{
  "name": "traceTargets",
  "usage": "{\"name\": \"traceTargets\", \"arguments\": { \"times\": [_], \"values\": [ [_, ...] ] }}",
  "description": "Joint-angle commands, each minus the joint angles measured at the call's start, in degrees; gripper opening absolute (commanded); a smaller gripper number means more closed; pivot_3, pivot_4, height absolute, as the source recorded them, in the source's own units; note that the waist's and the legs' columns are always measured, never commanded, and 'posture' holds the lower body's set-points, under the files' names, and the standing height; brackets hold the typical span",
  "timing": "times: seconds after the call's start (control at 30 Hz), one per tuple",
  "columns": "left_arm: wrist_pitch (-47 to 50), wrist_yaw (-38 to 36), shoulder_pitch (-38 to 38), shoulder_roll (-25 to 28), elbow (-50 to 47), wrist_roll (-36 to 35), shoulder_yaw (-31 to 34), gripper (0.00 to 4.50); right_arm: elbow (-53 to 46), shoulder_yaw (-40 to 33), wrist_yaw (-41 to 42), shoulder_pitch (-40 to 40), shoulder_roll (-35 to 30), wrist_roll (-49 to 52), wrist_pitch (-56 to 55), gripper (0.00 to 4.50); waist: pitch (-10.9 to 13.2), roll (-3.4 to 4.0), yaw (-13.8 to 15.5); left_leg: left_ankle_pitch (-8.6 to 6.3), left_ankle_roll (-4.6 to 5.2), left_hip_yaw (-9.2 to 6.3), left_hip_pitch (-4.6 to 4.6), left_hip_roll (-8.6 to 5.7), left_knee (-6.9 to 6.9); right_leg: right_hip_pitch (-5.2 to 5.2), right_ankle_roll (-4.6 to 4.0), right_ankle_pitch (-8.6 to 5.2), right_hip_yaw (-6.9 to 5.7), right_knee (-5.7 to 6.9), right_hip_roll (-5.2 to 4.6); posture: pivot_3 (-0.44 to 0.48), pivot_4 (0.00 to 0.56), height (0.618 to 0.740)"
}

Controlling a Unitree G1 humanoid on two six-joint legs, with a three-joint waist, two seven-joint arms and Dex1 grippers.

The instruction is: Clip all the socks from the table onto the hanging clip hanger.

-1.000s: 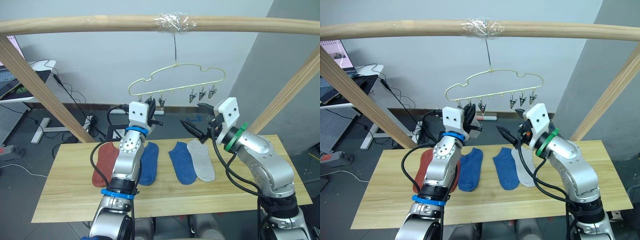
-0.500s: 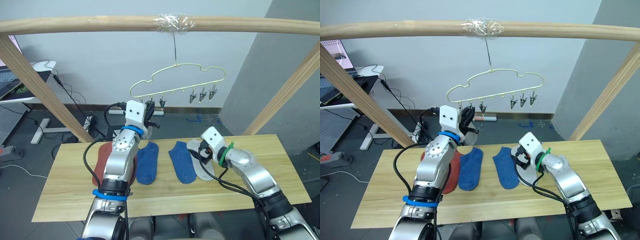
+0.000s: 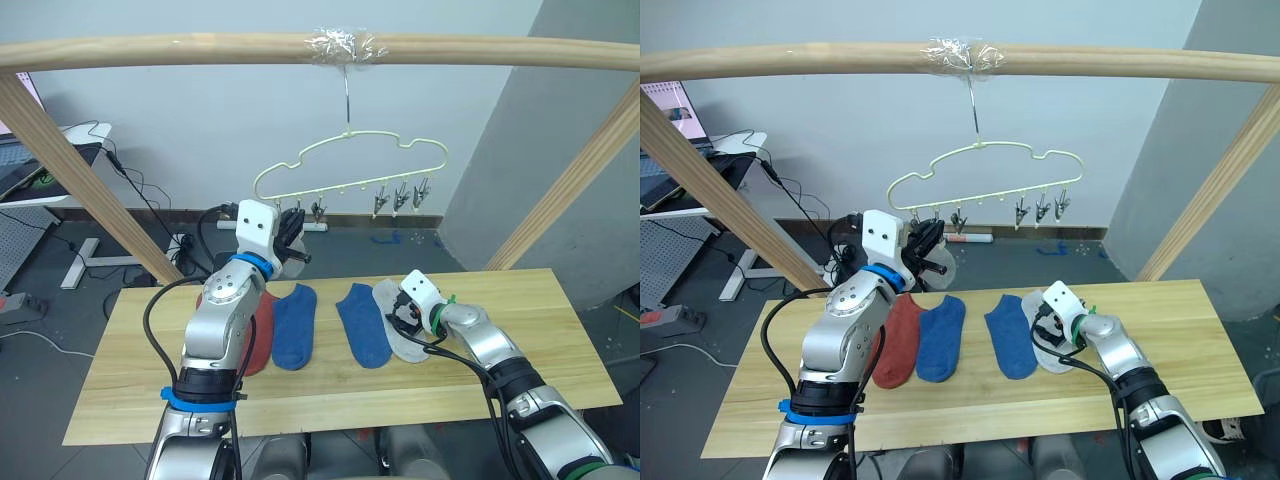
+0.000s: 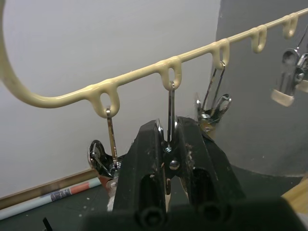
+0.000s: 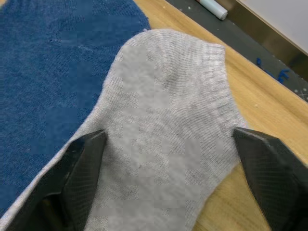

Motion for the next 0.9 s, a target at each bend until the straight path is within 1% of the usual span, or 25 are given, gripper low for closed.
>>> {"name": "traceTargets", "arguments": {
  "times": [0.03,0.07,0.1,0.2,0.23,0.27,0.3,0.37,0.47,0.53,0.67,0.8,0.9],
  "values": [
    [0.31,0.42,0.6,-0.24,-2.04,-0.19,0.14,0.17,-0.43,-1.15,1.05,1.51,-0.15,0.13,0.59,2.8,-0.05,0.0,0.04,0.0,0.0,0.0,0.01,0.0,0.0,0.02,0.02,0.01,0.0,0.0,0.0,-0.043,0.14,0.74],
    [0.42,0.47,0.61,-0.3,-2.05,-0.27,0.21,0.17,-1.14,-1.22,1.21,1.93,-0.34,0.08,0.73,2.52,-0.07,0.0,0.05,0.0,0.0,0.0,0.02,0.0,0.01,0.03,0.05,0.02,0.0,0.0,0.0,-0.043,0.14,0.74],
    [0.46,0.47,0.49,-0.35,-1.87,-0.33,0.28,0.17,-1.81,-1.24,1.28,2.39,-0.69,-0.17,0.6,2.09,-0.08,0.0,0.05,0.0,0.0,0.0,0.03,0.0,0.02,0.04,0.07,0.03,0.01,0.0,0.0,-0.05,0.138,0.74],
    [0.68,0.23,-0.09,-0.3,-1.14,-0.61,0.5,0.17,-4.18,-1.9,1.75,4.08,-1.78,-0.04,1.16,1.17,-0.14,0.0,0.08,0.0,0.0,0.0,0.03,0.0,0.02,0.05,0.14,0.02,0.01,0.0,0.0,-0.05,0.138,0.74],
    [0.72,0.14,-0.22,-0.25,-0.94,-0.68,0.57,0.17,-4.77,-2.13,1.87,4.57,-2.07,0.02,1.3,0.76,-0.14,0.01,0.07,0.0,0.0,0.0,0.03,0.0,0.03,0.05,0.14,0.02,0.02,0.0,0.0,-0.05,0.138,0.74],
    [0.91,-0.09,-0.43,-0.22,-0.59,-0.92,0.65,0.17,-5.28,-2.38,1.97,5.06,-2.43,0.05,1.22,0.49,-0.15,0.01,0.1,0.0,0.0,0.01,0.03,0.0,0.02,0.05,0.14,0.02,0.02,0.0,0.0,-0.062,0.138,0.74],
    [1.1,-0.34,-0.61,-0.15,-0.31,-1.16,0.71,0.17,-6.08,-2.65,2.17,5.65,-2.86,0.13,1.29,0.05,-0.16,0.0,0.09,0.0,0.0,0.01,0.03,-0.01,0.03,0.05,0.15,0.02,0.03,-0.01,0.0,-0.062,0.138,0.74],
    [2.22,-0.98,-0.94,-0.1,-0.04,-2.29,1.02,0.17,-8.51,-3.47,2.18,6.91,-3.62,0.35,0.96,0.05,-0.17,0.01,0.07,0.0,0.0,0.0,0.03,-0.01,0.03,0.05,0.15,0.02,0.02,-0.01,0.0,-0.062,0.138,0.74],
    [6.35,-1.74,-1.33,-0.28,-0.29,-5.76,2.28,0.17,-14.93,-4.69,3.08,8.92,-4.58,1.37,1.39,0.05,-0.19,0.04,-0.05,0.0,0.0,0.01,0.02,0.0,0.02,0.03,0.18,0.0,0.02,-0.01,0.0,-0.067,0.141,0.74],
    [13.08,-1.78,-1.86,-0.86,-0.64,-11.21,4.84,0.17,-24.38,-5.81,4.72,11.04,-4.92,3.85,3.87,0.05,-0.19,0.06,-0.12,0.0,0.0,0.02,0.01,0.01,0.02,0.02,0.29,-0.07,0.03,0.0,0.0,-0.067,0.141,0.74],
    [27.83,2.67,-4.27,-4.53,0.5,-27.36,15.03,0.17,-41.32,-6.66,6.21,13.84,-4.19,8.58,11.35,0.05,-0.27,0.11,-0.45,0.0,0.0,0.0,-0.01,0.03,0.06,0.02,0.33,-0.09,0.02,0.04,0.02,-0.073,0.143,0.74],
    [34.52,7.06,-6.11,-6.3,0.88,-36.47,20.45,0.17,-49.2,-5.78,4.45,13.64,-2.9,9.75,16.9,0.05,-0.37,0.08,-0.43,0.0,0.0,-0.06,0.01,0.08,0.07,0.04,0.35,-0.09,-0.02,0.03,0.08,-0.083,0.144,0.74],
    [36.8,9.72,-6.31,-7.01,0.87,-39.92,21.73,0.17,-52.36,-5.22,2.04,11.62,-0.5,10.2,20.21,0.05,-0.38,0.08,-0.39,0.0,0.0,-0.04,0.02,0.07,0.07,0.04,0.35,-0.09,0.0,0.02,0.08,-0.088,0.144,0.74]
  ]
}}
